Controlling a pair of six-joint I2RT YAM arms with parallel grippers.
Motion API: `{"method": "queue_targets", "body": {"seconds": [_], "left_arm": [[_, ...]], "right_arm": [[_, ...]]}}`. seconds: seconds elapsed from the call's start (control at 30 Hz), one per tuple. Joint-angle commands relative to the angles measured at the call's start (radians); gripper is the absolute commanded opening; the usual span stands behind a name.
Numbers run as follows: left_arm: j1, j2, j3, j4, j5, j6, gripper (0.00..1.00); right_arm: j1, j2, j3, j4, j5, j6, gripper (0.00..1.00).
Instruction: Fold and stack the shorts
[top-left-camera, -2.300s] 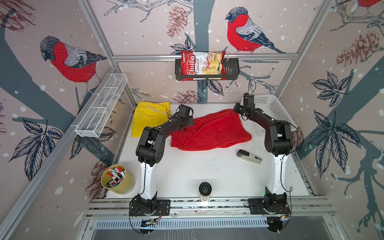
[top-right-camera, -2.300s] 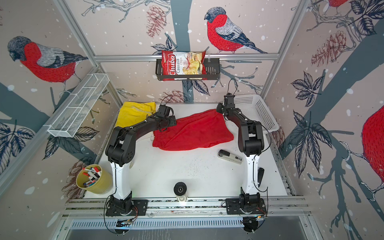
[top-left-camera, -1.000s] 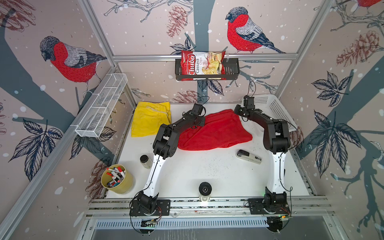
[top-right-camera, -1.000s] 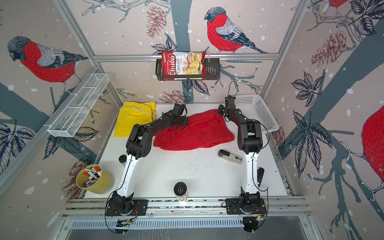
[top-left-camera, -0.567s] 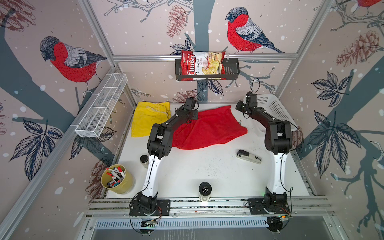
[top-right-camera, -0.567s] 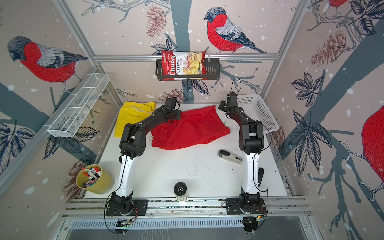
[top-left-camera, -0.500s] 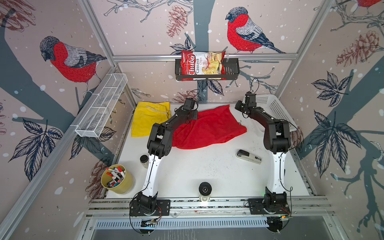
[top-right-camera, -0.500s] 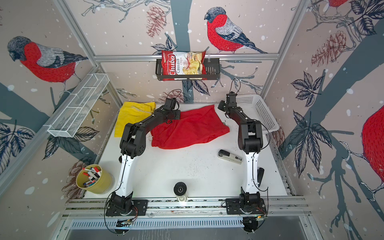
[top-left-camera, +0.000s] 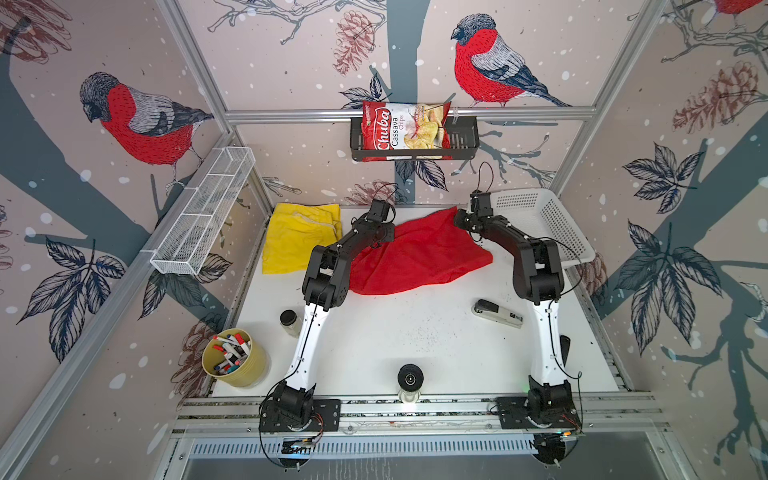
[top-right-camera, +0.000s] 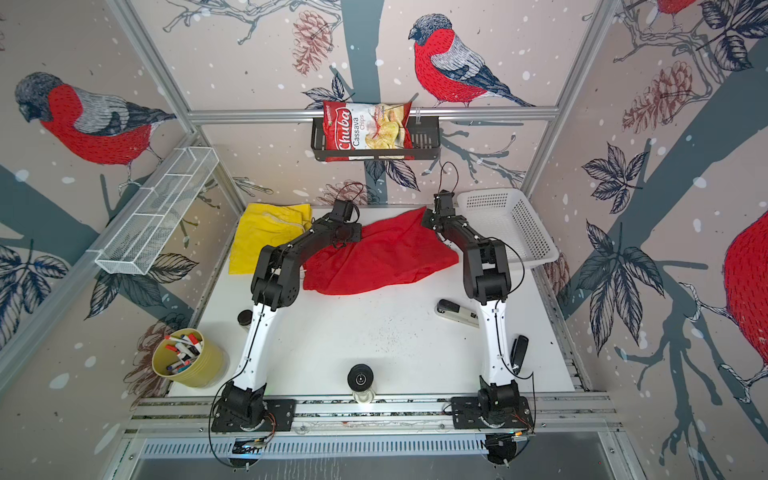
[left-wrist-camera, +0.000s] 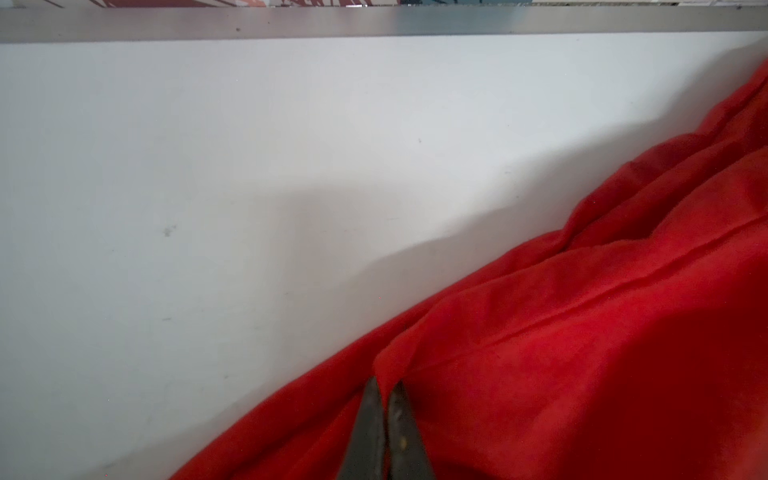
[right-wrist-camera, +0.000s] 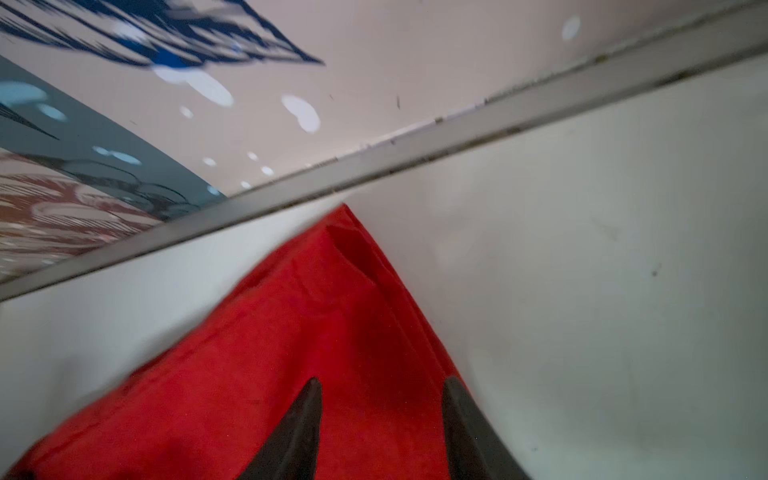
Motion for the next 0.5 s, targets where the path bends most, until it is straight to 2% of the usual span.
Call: {"method": "queue_targets", "body": {"seconds": [0.0, 0.03, 0.1, 0.2, 0.47], "left_arm": [[0.003, 0.005, 0.005, -0.016, 0.000, -0.005, 0.00], [0.003, 0.005, 0.005, -0.016, -0.001, -0.004, 0.00], [0.003, 0.005, 0.005, -0.017, -0.002, -0.004, 0.00], [0.003, 0.004, 0.006, -0.018, 0.001, -0.004, 0.00], [0.003, 0.003, 0.013, -0.019, 0.005, -0.010, 0.00]], "right_arm": [[0.005, 0.022, 0.023, -0.022, 0.021, -0.021, 0.29], [0.009, 0.030, 0.044, -0.023, 0.016, -0.029, 0.17], [0.015, 0.046, 0.082, -0.016, 0.006, -0.028, 0.07], [0.015, 0.065, 0.117, 0.018, -0.019, 0.008, 0.04], [0.021, 0.059, 0.038, 0.258, -0.119, 0.116, 0.02]]}}
